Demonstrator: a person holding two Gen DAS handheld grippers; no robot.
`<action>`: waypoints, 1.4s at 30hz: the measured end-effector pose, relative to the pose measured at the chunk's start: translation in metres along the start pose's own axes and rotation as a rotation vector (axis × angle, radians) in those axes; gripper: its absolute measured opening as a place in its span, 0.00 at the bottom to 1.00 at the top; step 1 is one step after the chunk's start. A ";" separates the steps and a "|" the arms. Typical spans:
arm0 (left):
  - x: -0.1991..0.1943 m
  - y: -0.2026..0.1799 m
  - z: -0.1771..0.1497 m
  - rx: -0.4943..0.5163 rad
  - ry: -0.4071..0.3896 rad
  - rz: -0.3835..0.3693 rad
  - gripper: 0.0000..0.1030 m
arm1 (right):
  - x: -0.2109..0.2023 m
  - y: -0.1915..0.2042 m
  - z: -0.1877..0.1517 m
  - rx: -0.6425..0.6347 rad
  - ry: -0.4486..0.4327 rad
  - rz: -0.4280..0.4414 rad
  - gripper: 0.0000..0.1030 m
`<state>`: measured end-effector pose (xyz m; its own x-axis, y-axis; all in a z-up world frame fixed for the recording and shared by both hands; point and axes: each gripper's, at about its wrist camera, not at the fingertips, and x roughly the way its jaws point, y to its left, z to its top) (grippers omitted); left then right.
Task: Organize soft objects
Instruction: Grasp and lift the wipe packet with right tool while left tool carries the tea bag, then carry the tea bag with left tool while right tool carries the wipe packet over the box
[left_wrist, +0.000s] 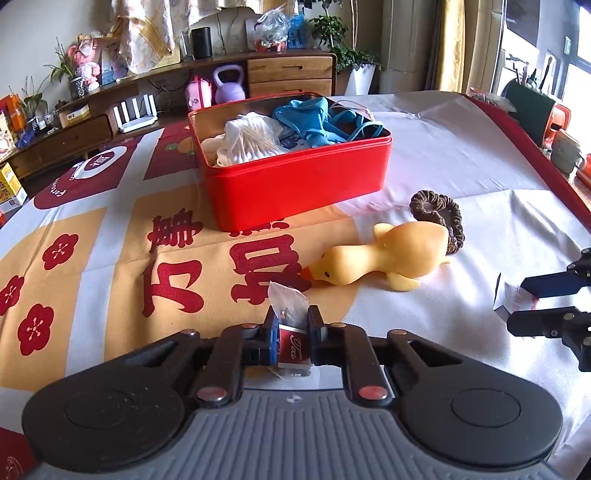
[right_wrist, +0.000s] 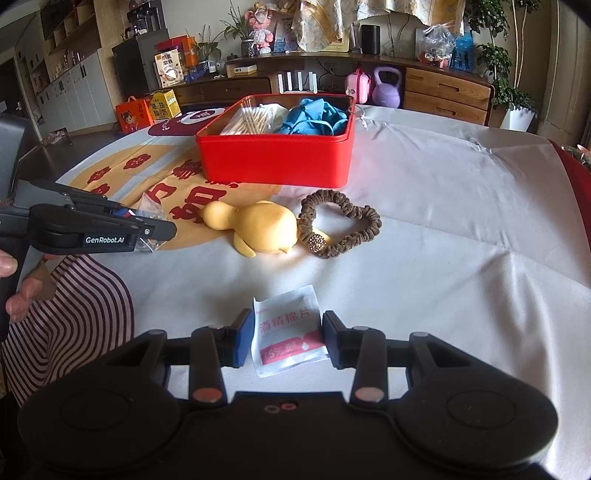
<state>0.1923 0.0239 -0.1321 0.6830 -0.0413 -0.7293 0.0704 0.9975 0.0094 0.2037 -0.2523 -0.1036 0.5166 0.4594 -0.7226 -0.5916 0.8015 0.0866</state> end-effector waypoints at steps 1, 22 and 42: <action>-0.002 0.000 0.000 -0.004 -0.002 0.000 0.14 | -0.002 0.000 0.001 0.003 -0.004 0.000 0.38; -0.070 0.006 0.069 -0.056 -0.089 -0.080 0.14 | -0.055 0.017 0.091 0.016 -0.148 -0.036 0.38; -0.026 0.022 0.162 -0.020 -0.126 -0.068 0.14 | -0.002 0.006 0.162 -0.035 -0.193 -0.089 0.38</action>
<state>0.2935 0.0380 -0.0019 0.7632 -0.1148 -0.6359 0.1064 0.9930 -0.0516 0.2996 -0.1865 0.0094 0.6747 0.4553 -0.5809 -0.5582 0.8297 0.0019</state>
